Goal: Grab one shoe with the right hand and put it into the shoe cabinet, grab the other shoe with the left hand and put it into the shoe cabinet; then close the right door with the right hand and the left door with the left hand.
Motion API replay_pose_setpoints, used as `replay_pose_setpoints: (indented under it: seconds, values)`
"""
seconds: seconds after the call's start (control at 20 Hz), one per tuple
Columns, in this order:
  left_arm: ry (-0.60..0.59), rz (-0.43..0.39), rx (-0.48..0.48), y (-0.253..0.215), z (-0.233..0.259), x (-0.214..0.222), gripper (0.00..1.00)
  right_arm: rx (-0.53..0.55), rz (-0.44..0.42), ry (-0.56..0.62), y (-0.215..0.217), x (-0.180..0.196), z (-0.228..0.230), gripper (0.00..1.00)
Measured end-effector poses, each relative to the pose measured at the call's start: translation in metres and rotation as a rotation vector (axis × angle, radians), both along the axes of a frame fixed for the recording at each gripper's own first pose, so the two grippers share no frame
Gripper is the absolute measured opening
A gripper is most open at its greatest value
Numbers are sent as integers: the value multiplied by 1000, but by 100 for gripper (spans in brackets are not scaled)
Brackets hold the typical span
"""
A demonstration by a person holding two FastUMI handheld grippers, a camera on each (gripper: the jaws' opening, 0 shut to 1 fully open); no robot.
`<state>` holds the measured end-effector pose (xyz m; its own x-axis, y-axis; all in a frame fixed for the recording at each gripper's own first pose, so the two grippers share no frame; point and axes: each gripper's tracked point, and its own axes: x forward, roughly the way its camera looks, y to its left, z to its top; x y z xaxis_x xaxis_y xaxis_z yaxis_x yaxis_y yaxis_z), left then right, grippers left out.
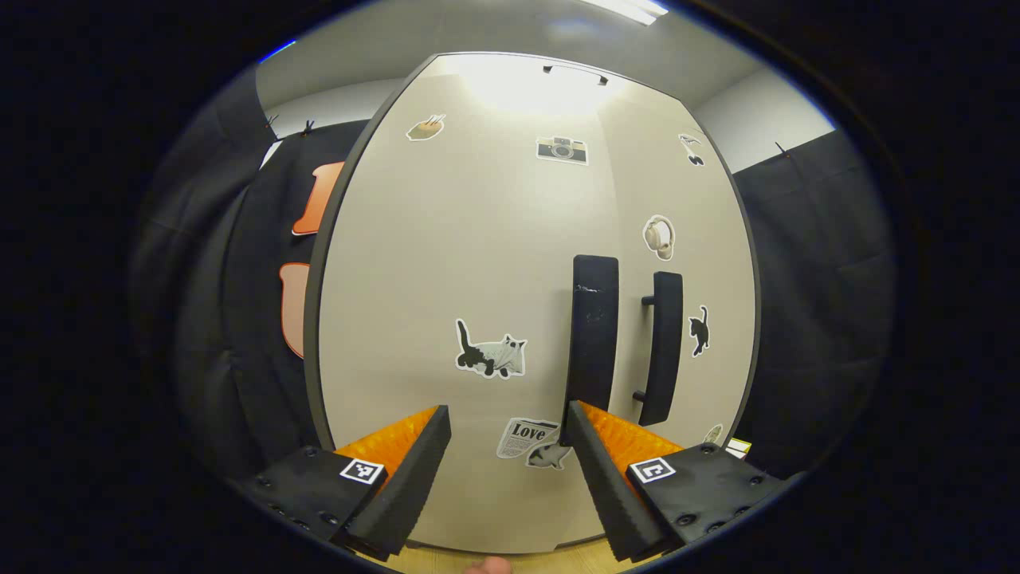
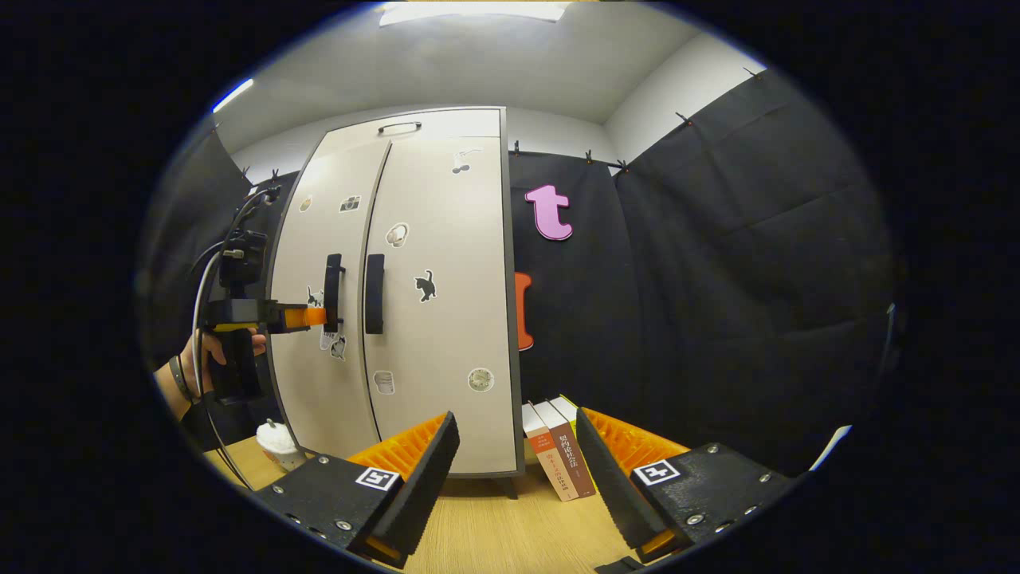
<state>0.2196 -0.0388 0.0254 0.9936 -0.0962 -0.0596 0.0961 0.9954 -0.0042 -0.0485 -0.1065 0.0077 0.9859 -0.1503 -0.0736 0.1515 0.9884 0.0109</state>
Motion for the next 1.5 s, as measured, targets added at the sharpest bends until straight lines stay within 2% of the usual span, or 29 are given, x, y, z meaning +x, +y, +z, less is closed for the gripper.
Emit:
replay_pose_setpoints:
  seconds: [0.1,0.15,0.2,0.55,1.05,1.2,1.5]
  values:
    - [-3,4,9,-1,0,5,96,-1,-2,2,-2,-2,1,91]
    - [-4,8,12,-1,0,5,99,-1,-4,1,-3,-2,1,91]
    - [-6,11,15,0,0,6,96,-2,-5,2,-3,-2,1,91]
    - [-4,17,-16,1,0,-5,97,9,-5,-9,-4,1,6,91]
    - [-80,25,-7,16,28,-103,96,23,73,-10,25,16,4,91]
    - [-84,44,5,24,23,-136,96,23,101,-3,36,18,1,91]
    - [-62,105,-34,33,-6,-188,96,4,146,16,55,19,-8,91]
